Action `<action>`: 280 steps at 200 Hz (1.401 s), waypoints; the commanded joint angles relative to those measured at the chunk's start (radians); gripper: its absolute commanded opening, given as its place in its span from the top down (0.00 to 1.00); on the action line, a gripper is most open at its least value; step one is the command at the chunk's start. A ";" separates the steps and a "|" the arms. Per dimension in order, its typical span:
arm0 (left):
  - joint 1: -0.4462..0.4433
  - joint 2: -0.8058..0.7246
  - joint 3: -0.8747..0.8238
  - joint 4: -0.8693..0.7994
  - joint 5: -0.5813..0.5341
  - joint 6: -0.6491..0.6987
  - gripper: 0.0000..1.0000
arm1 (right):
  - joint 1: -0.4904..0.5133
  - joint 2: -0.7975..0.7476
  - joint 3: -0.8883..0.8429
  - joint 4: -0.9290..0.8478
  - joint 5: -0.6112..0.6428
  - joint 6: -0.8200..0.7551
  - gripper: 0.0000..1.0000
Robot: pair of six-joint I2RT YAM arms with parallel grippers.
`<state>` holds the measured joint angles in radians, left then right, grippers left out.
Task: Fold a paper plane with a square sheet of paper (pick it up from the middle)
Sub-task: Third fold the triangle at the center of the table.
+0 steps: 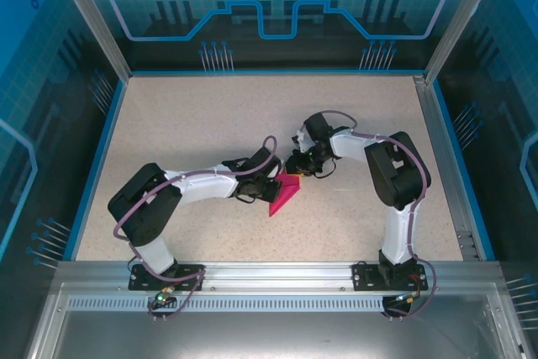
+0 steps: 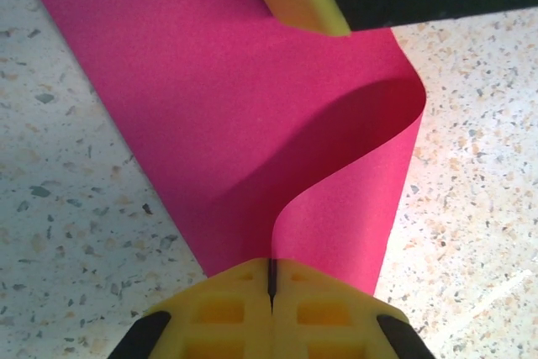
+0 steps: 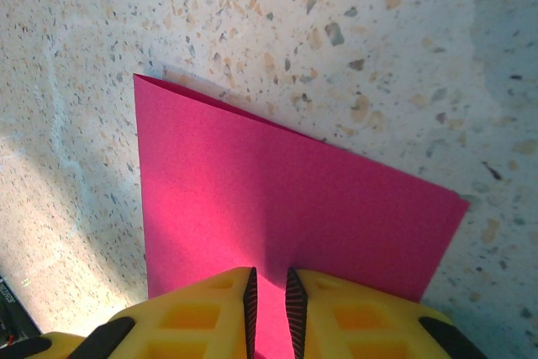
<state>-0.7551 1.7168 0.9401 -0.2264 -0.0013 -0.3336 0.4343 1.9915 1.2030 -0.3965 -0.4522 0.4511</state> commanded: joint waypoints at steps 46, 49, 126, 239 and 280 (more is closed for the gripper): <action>0.008 0.040 0.022 0.005 -0.013 -0.002 0.99 | 0.024 0.018 -0.028 -0.059 0.067 0.005 0.78; 0.009 0.041 0.022 0.006 -0.012 -0.002 0.99 | 0.024 0.017 -0.027 -0.059 0.067 0.005 0.78; 0.008 0.022 0.017 0.034 0.004 0.003 0.98 | 0.025 0.023 -0.034 -0.053 0.069 0.011 0.78; 0.009 0.058 -0.027 0.028 0.008 -0.051 0.98 | 0.025 0.018 -0.028 -0.061 0.075 0.012 0.76; 0.008 0.005 -0.029 0.016 0.029 -0.063 0.98 | 0.028 0.018 -0.031 -0.059 0.075 0.011 0.76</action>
<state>-0.7544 1.7576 0.9382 -0.1989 -0.0025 -0.3679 0.4389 1.9884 1.2026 -0.3958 -0.4454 0.4549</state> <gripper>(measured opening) 0.062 0.243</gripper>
